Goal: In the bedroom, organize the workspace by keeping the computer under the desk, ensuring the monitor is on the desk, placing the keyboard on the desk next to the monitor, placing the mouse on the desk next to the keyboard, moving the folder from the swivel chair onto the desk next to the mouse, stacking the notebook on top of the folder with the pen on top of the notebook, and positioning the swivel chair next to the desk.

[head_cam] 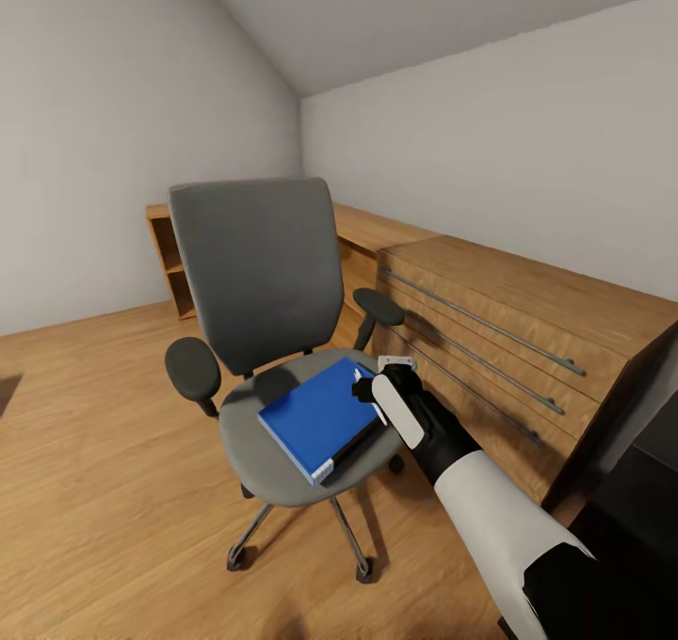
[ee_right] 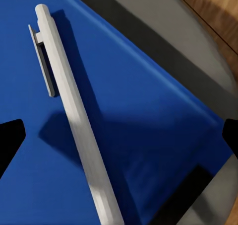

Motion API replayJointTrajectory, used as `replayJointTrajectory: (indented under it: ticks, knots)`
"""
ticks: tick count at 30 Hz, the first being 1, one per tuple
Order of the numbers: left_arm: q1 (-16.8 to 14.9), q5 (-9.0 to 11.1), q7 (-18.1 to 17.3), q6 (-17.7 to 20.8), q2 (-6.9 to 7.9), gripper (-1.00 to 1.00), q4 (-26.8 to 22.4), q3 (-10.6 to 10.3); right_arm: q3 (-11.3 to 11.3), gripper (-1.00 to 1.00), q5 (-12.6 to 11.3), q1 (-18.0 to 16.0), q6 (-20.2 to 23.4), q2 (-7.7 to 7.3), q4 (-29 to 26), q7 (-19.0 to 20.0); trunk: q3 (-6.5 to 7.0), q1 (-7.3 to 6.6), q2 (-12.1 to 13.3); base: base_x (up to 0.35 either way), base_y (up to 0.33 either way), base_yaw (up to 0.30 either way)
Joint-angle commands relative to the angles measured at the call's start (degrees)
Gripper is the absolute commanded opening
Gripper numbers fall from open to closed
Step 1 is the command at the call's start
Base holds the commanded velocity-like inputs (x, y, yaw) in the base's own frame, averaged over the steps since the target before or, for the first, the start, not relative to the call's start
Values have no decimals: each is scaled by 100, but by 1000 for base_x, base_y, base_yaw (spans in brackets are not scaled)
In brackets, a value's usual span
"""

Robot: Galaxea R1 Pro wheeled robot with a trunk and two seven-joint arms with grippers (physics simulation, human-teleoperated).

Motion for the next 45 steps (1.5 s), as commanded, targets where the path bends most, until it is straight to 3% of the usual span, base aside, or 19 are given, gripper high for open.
replayJointTrajectory:
  ticks: [1,24,25,45]
  knots:
    - [-1,60,50,12,-3,100,-10,7,16,100,-60,-5,6,-2,-4,-59,-5,-1,-2,0,0,0]
    - [-1,59,51,13,1,100,-6,8,14,100,-62,-5,13,-2,-4,-59,-71,7,-6,0,0,0]
    - [-1,59,51,13,1,100,-5,9,14,-100,-62,-5,15,-2,-4,-59,-71,7,-6,0,0,0]
    - [-1,43,39,5,10,100,43,3,6,-100,-67,-6,47,-10,-4,-59,-71,7,-6,0,0,0]
